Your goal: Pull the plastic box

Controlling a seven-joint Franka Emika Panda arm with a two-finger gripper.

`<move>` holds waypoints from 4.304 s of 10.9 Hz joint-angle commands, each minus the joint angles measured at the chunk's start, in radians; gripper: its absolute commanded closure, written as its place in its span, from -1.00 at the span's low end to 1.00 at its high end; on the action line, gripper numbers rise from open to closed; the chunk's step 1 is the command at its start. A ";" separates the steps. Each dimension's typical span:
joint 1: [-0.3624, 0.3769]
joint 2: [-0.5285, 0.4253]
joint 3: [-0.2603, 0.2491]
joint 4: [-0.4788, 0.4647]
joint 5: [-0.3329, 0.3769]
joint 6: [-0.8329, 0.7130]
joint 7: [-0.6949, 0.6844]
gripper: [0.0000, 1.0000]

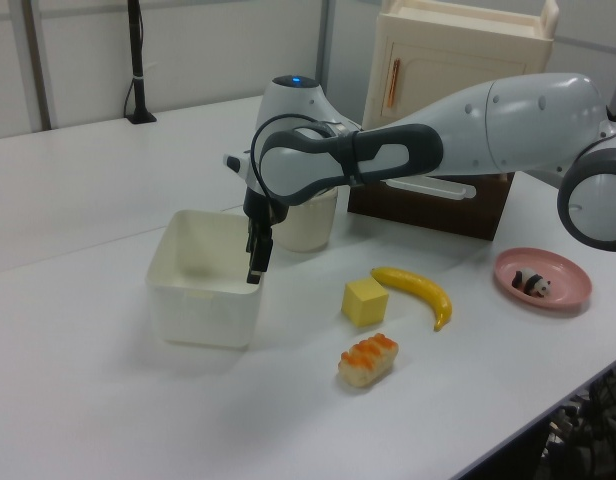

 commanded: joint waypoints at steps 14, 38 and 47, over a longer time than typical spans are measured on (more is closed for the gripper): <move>0.012 -0.243 -0.130 -0.268 -0.027 -0.046 0.036 -1.00; -0.103 -0.503 -0.185 -0.045 -0.045 -0.585 0.954 -1.00; -0.094 -0.495 -0.221 -0.078 -0.002 -0.534 0.941 -1.00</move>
